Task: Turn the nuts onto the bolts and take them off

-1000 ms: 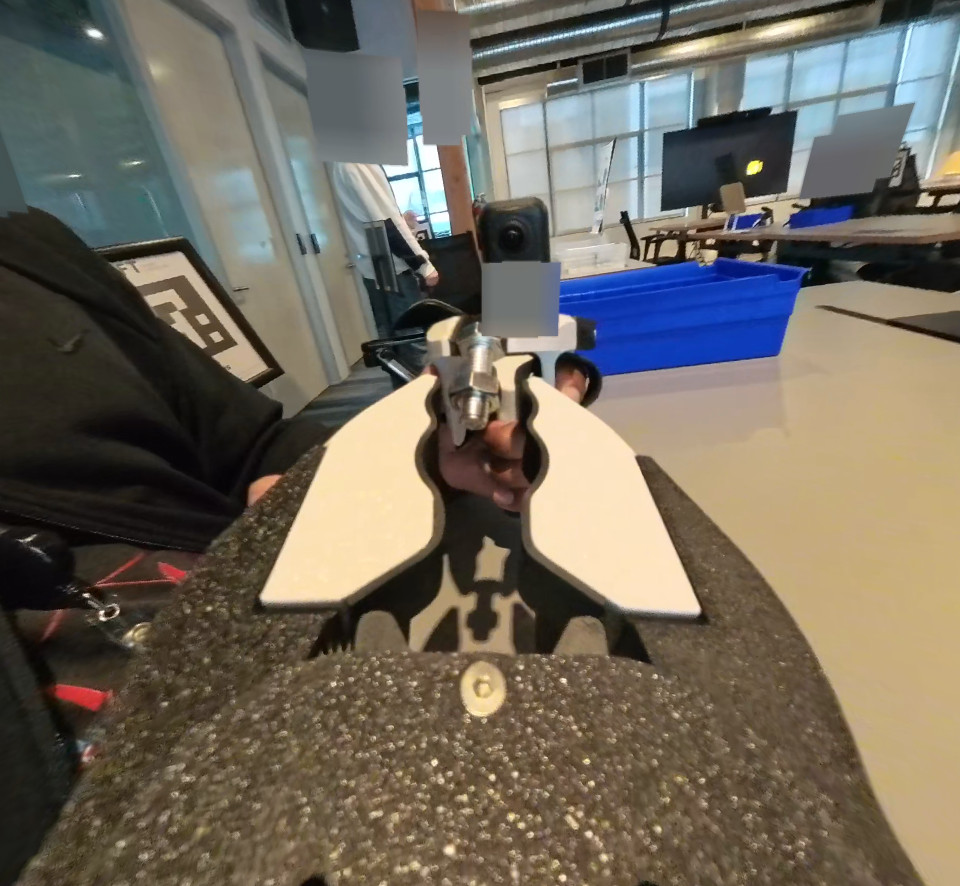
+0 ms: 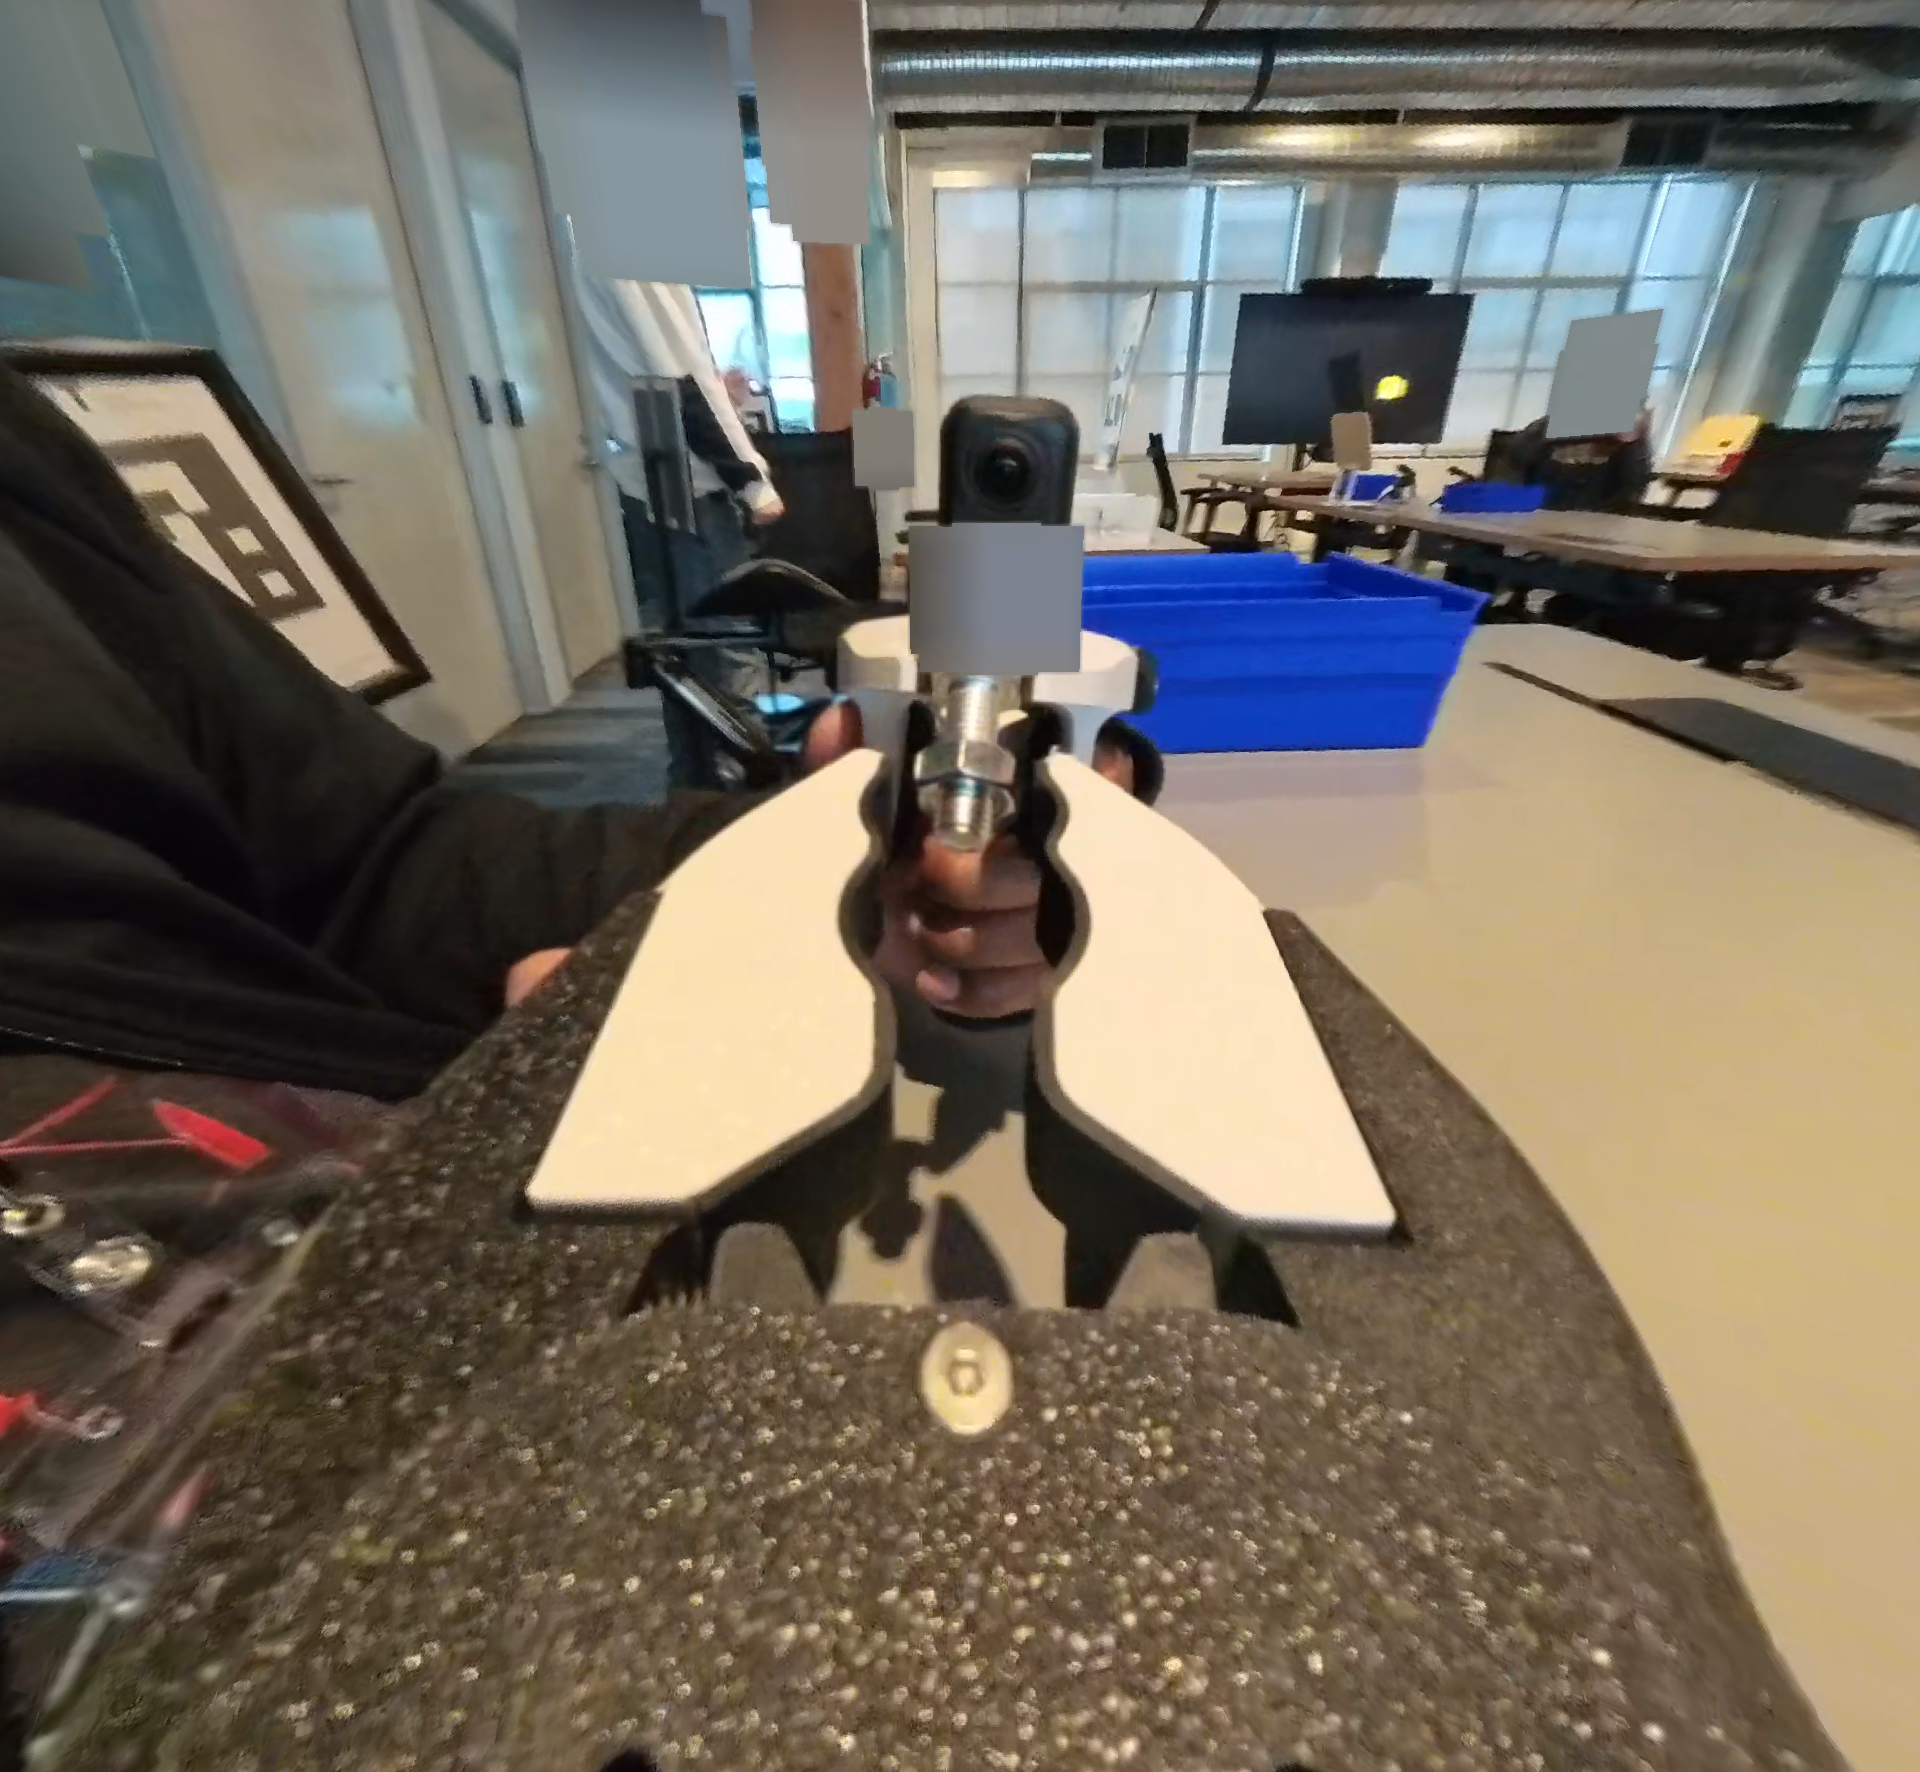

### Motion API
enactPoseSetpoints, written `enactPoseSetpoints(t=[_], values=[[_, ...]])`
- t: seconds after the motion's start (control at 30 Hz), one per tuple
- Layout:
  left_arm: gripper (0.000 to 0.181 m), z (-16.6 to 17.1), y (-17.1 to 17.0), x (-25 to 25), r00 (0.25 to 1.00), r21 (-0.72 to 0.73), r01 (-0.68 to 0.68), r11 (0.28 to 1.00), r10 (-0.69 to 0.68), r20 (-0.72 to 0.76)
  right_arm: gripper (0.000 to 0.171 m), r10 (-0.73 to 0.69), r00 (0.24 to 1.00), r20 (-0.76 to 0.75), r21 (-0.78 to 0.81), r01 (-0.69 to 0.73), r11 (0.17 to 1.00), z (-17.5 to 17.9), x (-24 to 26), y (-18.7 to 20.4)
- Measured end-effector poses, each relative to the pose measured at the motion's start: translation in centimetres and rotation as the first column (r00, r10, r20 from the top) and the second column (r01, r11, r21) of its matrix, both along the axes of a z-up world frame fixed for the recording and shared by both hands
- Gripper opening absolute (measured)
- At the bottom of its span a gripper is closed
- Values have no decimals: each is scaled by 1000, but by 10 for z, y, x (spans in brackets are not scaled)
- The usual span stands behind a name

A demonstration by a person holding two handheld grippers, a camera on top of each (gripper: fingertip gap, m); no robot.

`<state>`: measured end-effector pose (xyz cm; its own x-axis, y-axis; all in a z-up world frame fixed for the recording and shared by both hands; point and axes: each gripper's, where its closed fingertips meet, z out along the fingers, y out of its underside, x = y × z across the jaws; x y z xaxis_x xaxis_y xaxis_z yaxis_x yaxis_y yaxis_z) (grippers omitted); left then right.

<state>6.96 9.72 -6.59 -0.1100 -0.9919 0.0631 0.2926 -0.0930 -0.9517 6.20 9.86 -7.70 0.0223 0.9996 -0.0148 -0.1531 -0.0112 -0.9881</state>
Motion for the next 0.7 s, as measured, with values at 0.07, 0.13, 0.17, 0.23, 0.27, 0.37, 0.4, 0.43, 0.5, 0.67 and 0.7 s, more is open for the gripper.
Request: enactPoseSetpoints(t=[0.07, 0.13, 0.17, 0.23, 0.27, 0.37, 0.4, 0.43, 0.5, 0.67, 0.7], values=[[17, -1, 2, 1, 1000, -15, -1, 1000, 1, -5, 17, -78, 997, 25, 96, 75, 993, -2, 0, 2], [17, -2, 5, 1, 1000, -33, -9, 999, 9, -11, 17, -181, 982, 47, 221, 167, 961, -3, 0, 6], [17, -3, 6, 1, 1000, -43, -16, 999, 16, -14, 17, -245, 968, 51, 298, 219, 929, -4, 0, 9], [16, -4, 8, 1, 1000, -52, -18, 998, 17, -19, 18, -382, 923, 43, 488, 315, 814, -5, 1, 12], [17, -4, 8, 1, 1000, -51, -20, 999, 19, -21, 18, -447, 894, 26, 579, 351, 736, -5, 1, 13], [16, -3, 7, 0, 1000, -51, -13, 999, 12, -14, 22, -523, 853, -8, 686, 385, 617, -5, 1, 13], [16, -2, 6, -1, 1000, -52, -7, 999, 7, -4, 23, -491, 871, -7, 660, 373, 652, -4, 0, 10], [16, -1, 6, -1, 1000, -50, -9, 999, 9, 2, 26, -446, 895, -9, 612, 357, 706, -2, 0, 7], [16, 0, 6, -2, 1000, -48, -7, 999, 7, 8, 29, -348, 937, -16, 479, 312, 820, 3, 2, 4], [17, 0, 2, -1, 1000, -29, 6, 1000, -5, 8, 31, -129, 991, -39, 174, 134, 976, 8, 5, 2], [17, 1, 2, -1, 1000, -24, 8, 1000, -8, 8, 32, -124, 991, -44, 162, 129, 978, 8, 5, 2]])
